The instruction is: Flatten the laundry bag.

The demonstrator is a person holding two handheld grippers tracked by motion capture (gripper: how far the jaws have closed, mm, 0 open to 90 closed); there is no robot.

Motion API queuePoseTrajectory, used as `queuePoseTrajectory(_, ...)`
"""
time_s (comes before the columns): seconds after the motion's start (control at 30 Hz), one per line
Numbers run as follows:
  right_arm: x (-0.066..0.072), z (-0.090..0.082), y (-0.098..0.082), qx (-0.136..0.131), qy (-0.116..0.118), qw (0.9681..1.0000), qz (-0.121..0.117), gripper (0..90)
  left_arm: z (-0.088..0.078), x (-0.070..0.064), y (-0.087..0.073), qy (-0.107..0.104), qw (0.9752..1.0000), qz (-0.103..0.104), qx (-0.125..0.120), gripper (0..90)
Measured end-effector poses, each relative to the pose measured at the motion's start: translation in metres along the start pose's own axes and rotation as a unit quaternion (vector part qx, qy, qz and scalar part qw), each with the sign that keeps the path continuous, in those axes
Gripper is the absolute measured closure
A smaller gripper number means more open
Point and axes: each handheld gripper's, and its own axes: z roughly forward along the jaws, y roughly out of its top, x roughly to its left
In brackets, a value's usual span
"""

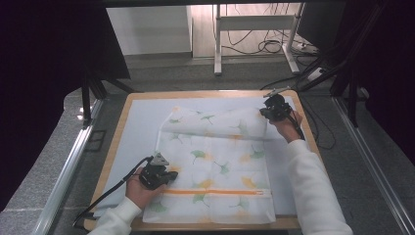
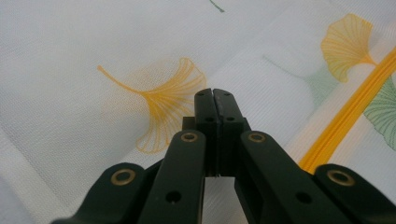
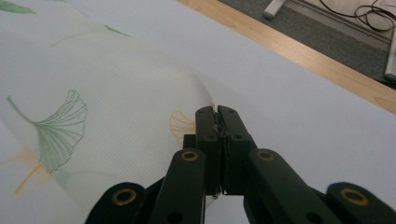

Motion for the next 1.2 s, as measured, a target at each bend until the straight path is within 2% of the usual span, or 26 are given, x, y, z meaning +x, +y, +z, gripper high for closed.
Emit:
queuePoseTrajectory(0.03,0.0,0.0,0.0,0.0,0.0,1.0,0.0,87.1,0.0,0.0,0.0,0.0,1.0,0.0,0.0,90.0)
queuePoseTrajectory(0.07,-0.005,0.011,0.005,0.001,-0.01,0.9999,0.005,86.8,0.0,0.0,0.0,0.0,1.0,0.0,0.0,90.0)
queuePoseTrajectory(0.13,-0.009,0.019,0.011,0.002,-0.021,0.9997,0.011,83.3,0.0,0.0,0.0,0.0,1.0,0.0,0.001,90.0)
queuePoseTrajectory(0.17,-0.01,0.023,0.012,0.001,-0.032,0.9994,0.012,78.6,0.0,0.0,0.0,-0.001,1.0,-0.001,0.001,90.0)
queuePoseTrajectory(0.2,-0.013,0.028,0.015,0.001,-0.051,0.9986,0.017,66.7,0.0,0.0,0.0,-0.001,1.0,-0.001,0.001,90.0)
queuePoseTrajectory(0.27,-0.015,0.03,0.017,-0.006,-0.075,0.9965,0.037,52.0,0.0,0.0,0.0,-0.002,1.0,-0.004,-0.001,90.0)
queuePoseTrajectory(0.3,-0.014,0.028,0.018,-0.014,-0.079,0.9959,0.042,49.4,0.0,0.0,0.0,-0.002,1.0,-0.004,-0.002,90.0)
queuePoseTrajectory(0.37,-0.012,0.019,0.02,-0.029,-0.069,0.996,0.05,47.7,0.0,0.001,0.0,-0.003,1.0,-0.002,0.0,90.0)
queuePoseTrajectory(0.4,-0.009,0.011,0.02,-0.036,-0.051,0.9967,0.051,47.4,0.0,0.001,0.001,-0.004,1.0,-0.004,0.0,90.0)
queuePoseTrajectory(0.47,-0.005,-0.001,0.018,-0.046,-0.035,0.9973,0.046,47.4,0.0,0.002,0.001,-0.005,1.0,-0.004,0.001,90.0)
queuePoseTrajectory(0.5,-0.002,-0.007,0.016,-0.049,-0.019,0.9975,0.047,47.3,0.0,0.001,0.001,-0.005,1.0,-0.004,0.001,90.0)
queuePoseTrajectory(0.6,0.012,-0.024,0.005,-0.05,0.02,0.9975,0.045,47.2,0.0,0.001,0.001,-0.003,1.0,-0.004,0.001,90.0)
queuePoseTrajectory(0.73,0.033,-0.039,-0.014,-0.047,0.061,0.9964,0.035,47.1,0.0,0.001,0.001,-0.004,1.0,-0.005,0.001,90.0)
queuePoseTrajectory(0.97,0.067,-0.058,-0.05,-0.039,0.1,0.9941,0.014,46.6,0.0,0.001,0.001,-0.004,1.0,-0.005,0.0,90.0)
queuePoseTrajectory(1.1,0.078,-0.064,-0.066,-0.041,0.12,0.9917,0.019,46.6,0.0,0.001,0.001,-0.003,1.0,-0.005,-0.002,90.0)
queuePoseTrajectory(1.2,0.082,-0.069,-0.075,-0.041,0.125,0.991,0.022,46.7,0.001,0.001,0.001,-0.002,1.0,-0.006,-0.006,90.0)
